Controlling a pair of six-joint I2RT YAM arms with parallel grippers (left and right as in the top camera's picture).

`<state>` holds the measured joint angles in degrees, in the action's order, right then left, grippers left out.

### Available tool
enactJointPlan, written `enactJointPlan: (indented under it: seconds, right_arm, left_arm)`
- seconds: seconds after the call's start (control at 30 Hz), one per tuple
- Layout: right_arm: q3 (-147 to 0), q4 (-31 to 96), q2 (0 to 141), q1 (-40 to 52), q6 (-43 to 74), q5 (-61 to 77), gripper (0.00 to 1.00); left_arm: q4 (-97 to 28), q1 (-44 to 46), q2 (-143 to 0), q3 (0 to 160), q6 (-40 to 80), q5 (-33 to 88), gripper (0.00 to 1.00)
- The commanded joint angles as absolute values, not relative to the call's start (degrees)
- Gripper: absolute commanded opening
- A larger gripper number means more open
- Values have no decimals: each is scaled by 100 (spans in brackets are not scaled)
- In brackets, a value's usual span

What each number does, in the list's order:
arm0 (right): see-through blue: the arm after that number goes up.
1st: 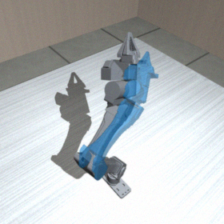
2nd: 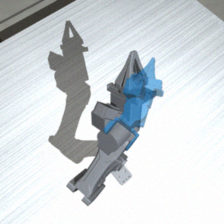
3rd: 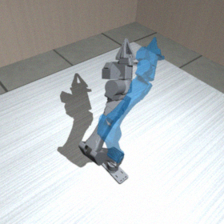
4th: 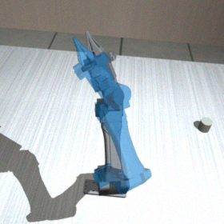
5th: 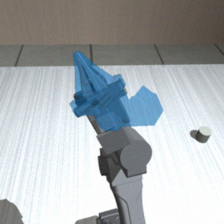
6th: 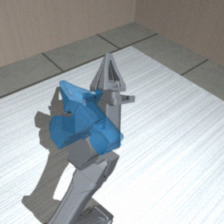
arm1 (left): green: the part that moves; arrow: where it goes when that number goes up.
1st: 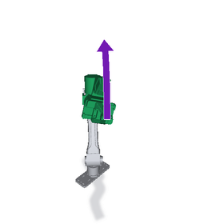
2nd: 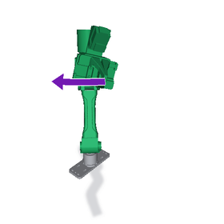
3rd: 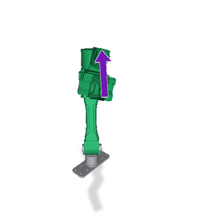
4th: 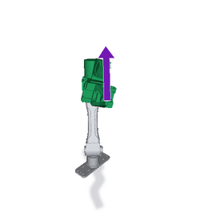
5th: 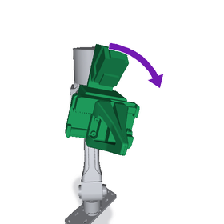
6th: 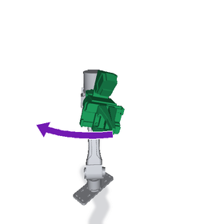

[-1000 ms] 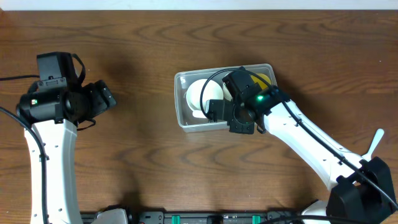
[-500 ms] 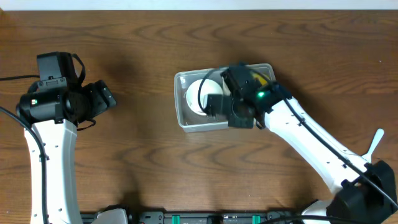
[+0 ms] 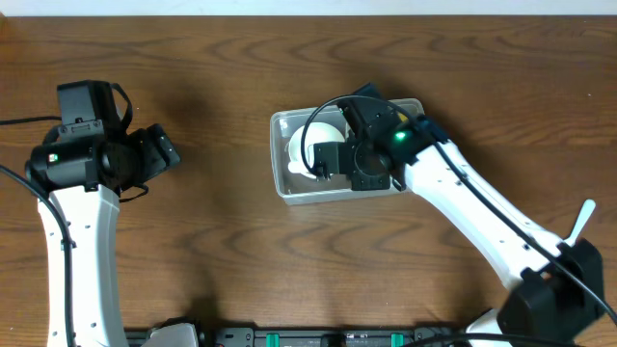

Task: Pack container
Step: 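Release the fork and lift the right gripper away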

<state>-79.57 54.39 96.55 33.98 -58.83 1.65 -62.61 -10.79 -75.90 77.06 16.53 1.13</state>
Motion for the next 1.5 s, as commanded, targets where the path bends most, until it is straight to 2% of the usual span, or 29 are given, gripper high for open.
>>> enactJointPlan:
  seconds: [0.0,0.47,0.63,0.83,0.9,1.07,1.23,1.37,1.43,1.47]
  right_arm:
    - [-8003,5544,9926,3343,-5988,327,1]
    - [-8001,6139,10394,3328,-5968,545,1]
    - [-8001,6154,10394,3328,-5833,711,5]
    - [-8003,6149,10394,3328,-5833,709,19]
    - [-8003,6149,10394,3328,-5833,709,36]
    - [-8009,6060,10368,3330,-5828,622,41]
    - [-8169,5994,10180,3328,-5481,596,42]
    - [-8621,5876,9891,3293,-4451,117,41]
    - [-8949,5806,9714,3192,-3424,-556,27]
    - [-9050,5789,9660,3135,-3030,-810,25]
  left_arm:
    - [-6272,-1103,-7594,7682,1680,84,95]
    - [-6272,-1103,-7594,7682,1678,84,95]
    - [-6272,-1103,-7594,7682,1680,84,95]
    - [-6272,-1103,-7594,7682,1678,82,95]
    - [-6272,-1103,-7594,7682,1678,82,95]
    - [-6272,-1103,-7594,7682,1678,84,95]
    - [-6272,-1103,-7594,7682,1678,82,95]
    - [-6270,-1103,-7594,7682,1675,82,95]
    - [-6272,-1103,-7594,7682,1660,82,95]
    - [-6272,-1103,-7594,7682,1660,82,95]
